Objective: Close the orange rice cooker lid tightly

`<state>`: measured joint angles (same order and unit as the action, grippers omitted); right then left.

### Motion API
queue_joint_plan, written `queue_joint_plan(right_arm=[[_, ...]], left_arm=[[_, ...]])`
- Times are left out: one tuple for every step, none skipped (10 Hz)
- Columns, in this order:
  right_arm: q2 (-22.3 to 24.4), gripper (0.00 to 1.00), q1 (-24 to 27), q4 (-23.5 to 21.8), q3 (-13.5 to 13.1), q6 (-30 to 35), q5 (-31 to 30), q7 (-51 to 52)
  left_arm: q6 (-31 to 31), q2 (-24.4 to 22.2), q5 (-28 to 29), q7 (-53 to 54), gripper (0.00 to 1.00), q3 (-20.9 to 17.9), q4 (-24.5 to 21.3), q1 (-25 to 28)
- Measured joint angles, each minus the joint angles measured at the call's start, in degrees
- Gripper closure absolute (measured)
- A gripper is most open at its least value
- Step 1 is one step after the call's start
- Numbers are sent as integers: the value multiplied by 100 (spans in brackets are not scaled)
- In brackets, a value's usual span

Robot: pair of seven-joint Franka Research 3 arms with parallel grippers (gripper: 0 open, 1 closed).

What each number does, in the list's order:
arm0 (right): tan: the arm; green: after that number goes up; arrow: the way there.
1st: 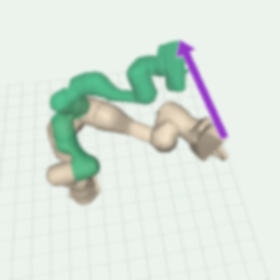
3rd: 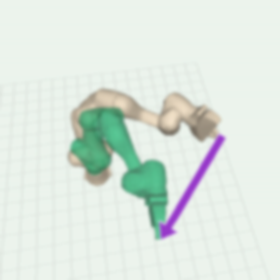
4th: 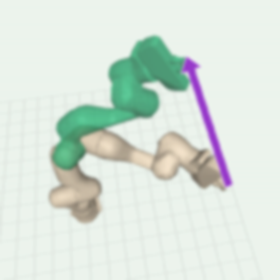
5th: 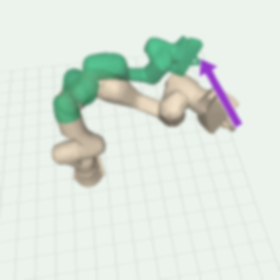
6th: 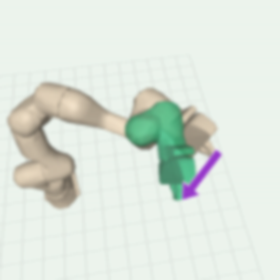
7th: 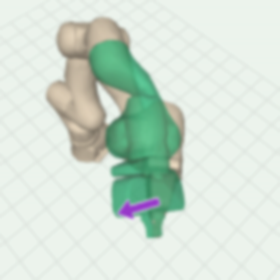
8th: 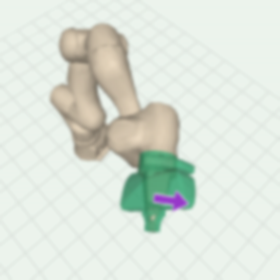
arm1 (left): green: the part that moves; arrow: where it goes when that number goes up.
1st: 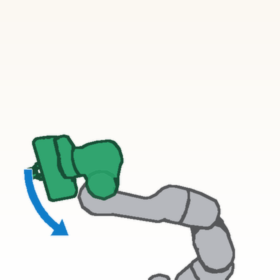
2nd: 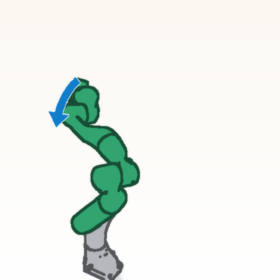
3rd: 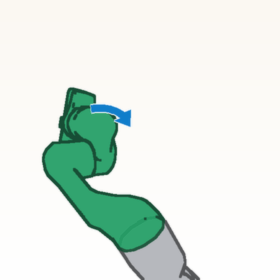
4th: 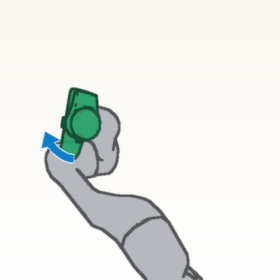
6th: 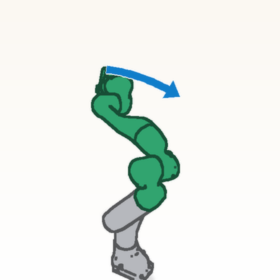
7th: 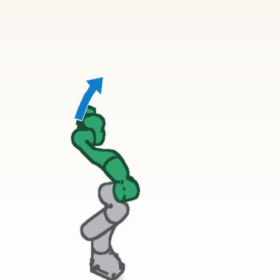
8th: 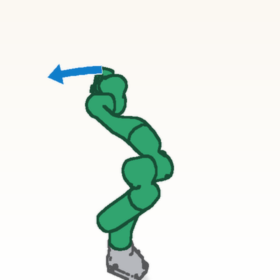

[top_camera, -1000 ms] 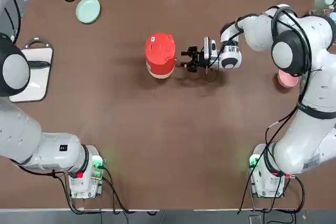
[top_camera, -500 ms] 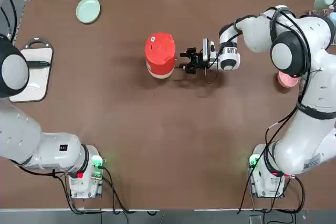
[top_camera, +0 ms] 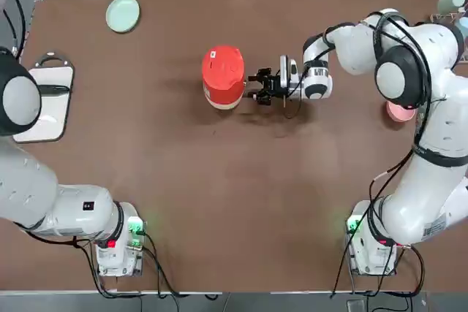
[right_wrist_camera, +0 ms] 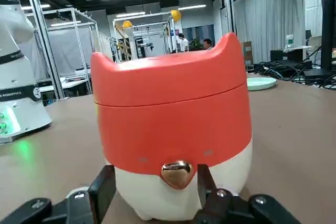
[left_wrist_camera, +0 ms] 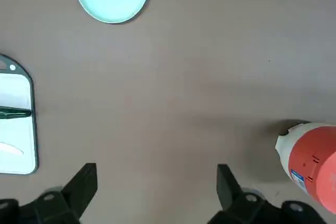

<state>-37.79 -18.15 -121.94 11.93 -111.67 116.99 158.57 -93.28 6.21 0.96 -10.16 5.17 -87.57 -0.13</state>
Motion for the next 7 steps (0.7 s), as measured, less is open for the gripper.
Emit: queue_joint_plan(right_arm=[[-5, 29, 0, 6, -4, 0, 7, 22], [-14, 29, -1, 20, -5, 0, 20, 26], [-34, 29, -11, 40, -5, 0, 55, 40], [-58, 29, -26, 70, -5, -5, 97, 53], [-79, 29, -33, 95, -5, -7, 138, 58], [-119, 29, -37, 126, -5, -14, 213, 62], [-176, 29, -38, 162, -5, -15, 246, 67]], left_arm=[[0, 23, 0, 0, 0, 2, -1, 0], [0, 25, 0, 0, 0, 1, -1, 5], [0, 25, 0, 0, 0, 1, -1, 6], [0, 25, 0, 0, 0, 2, -1, 3], [0, 25, 0, 0, 0, 2, -1, 2], [0, 25, 0, 0, 0, 2, -1, 2], [0, 25, 0, 0, 0, 1, -1, 5]])
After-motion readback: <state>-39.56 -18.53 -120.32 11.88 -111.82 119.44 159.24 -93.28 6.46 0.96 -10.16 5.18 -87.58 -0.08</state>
